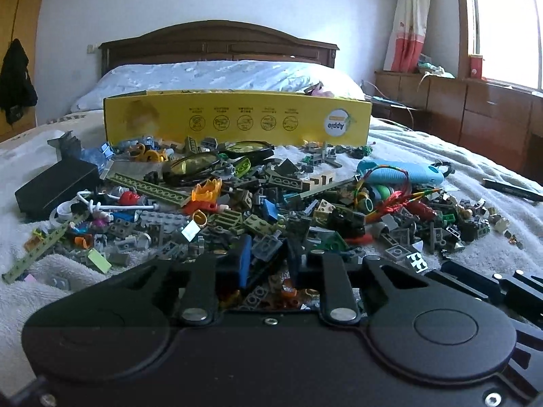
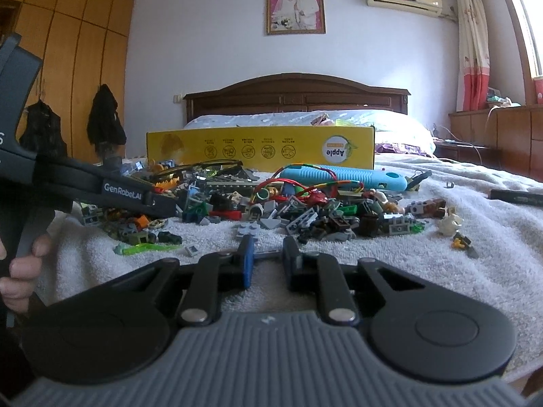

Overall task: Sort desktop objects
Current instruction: 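Close the right gripper on a Lego piece while the left gripper grasps another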

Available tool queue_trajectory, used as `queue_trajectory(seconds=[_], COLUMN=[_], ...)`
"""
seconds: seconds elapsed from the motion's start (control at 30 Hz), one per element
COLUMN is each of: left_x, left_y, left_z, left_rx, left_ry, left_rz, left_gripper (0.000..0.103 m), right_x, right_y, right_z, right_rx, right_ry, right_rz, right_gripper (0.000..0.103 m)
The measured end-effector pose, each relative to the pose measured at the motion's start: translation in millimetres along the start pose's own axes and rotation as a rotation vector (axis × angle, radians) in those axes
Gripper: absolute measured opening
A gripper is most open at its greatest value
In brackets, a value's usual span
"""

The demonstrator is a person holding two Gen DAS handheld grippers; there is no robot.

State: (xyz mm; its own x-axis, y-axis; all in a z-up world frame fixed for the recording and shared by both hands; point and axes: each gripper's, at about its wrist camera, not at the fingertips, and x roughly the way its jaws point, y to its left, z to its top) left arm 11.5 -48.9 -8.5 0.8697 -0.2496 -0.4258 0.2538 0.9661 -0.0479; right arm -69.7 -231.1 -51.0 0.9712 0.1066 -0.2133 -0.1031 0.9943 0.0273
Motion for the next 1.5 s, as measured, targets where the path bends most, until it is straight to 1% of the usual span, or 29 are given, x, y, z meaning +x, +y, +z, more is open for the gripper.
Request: queue_trajectory(seconds=[0.1,0.13,0.17,0.23,0.27,0.3,0.33,0.37,0.63,0.83,0.97,1.0,1.07,1.1,1.13,1.2,1.27,1.3,1.33,1.5], left_x=[0,0,1,1,1,0,-2,-3,-8,-9,-9,-5,6,11,15,21,24,25,25,10], left_y=[0,-1,-2,-5,-7,-9,-10,-11,-5,-4,-10,-12,-18,-21,-25,-35,-42,-44,-46,-48], left_z=[4,4,4,4,4,5,6,8,18,20,21,21,20,17,15,11,10,11,12,15], left_rx=[0.004,0.004,0.003,0.013,0.024,0.033,0.038,0.038,-0.007,-0.009,0.018,0.031,0.067,0.082,0.103,0.156,0.190,0.198,0.202,0.206], left_ry=[0.009,0.013,0.018,0.026,0.028,0.029,0.030,0.031,0.042,0.039,0.032,0.040,0.073,0.077,0.069,0.044,0.030,0.032,0.029,0.001], left_rz=[0.005,0.010,0.014,0.024,0.030,0.030,0.025,0.025,0.040,0.043,0.027,0.019,-0.007,-0.008,-0.003,0.012,0.000,-0.010,-0.019,-0.071], left_gripper=[0.020,0.020,0.020,0.020,0.020,0.016,0.009,0.009,0.009,0.009,0.009,0.011,0.020,0.031,0.033,0.033,0.028,0.023,0.021,0.021], right_x=[1,1,2,2,2,3,3,4,2,2,2,1,1,1,1,0,0,0,0,-1], right_y=[-1,-1,-1,-3,-3,-4,-4,-4,-10,-13,-13,-13,-12,-12,-12,-13,-14,-15,-16,-20], right_z=[2,2,1,1,1,2,2,3,9,11,13,13,12,11,11,10,10,10,10,11], right_rx=[0.024,0.024,0.023,0.035,0.043,0.050,0.057,0.062,0.114,0.134,0.129,0.130,0.126,0.123,0.119,0.114,0.118,0.120,0.123,0.135], right_ry=[0.009,0.011,0.010,0.007,0.006,0.006,0.004,0.003,-0.014,-0.015,-0.023,-0.023,-0.020,-0.019,-0.019,-0.019,-0.018,-0.017,-0.015,-0.015], right_rz=[-0.003,-0.002,-0.003,-0.003,-0.003,-0.002,0.003,-0.001,0.010,0.014,0.017,0.019,0.022,0.021,0.020,0.012,0.007,0.006,0.005,0.003], right_gripper=[0.021,0.030,0.036,0.036,0.033,0.022,0.018,0.017,0.017,0.017,0.017,0.017,0.017,0.017,0.017,0.017,0.017,0.017,0.017,0.017])
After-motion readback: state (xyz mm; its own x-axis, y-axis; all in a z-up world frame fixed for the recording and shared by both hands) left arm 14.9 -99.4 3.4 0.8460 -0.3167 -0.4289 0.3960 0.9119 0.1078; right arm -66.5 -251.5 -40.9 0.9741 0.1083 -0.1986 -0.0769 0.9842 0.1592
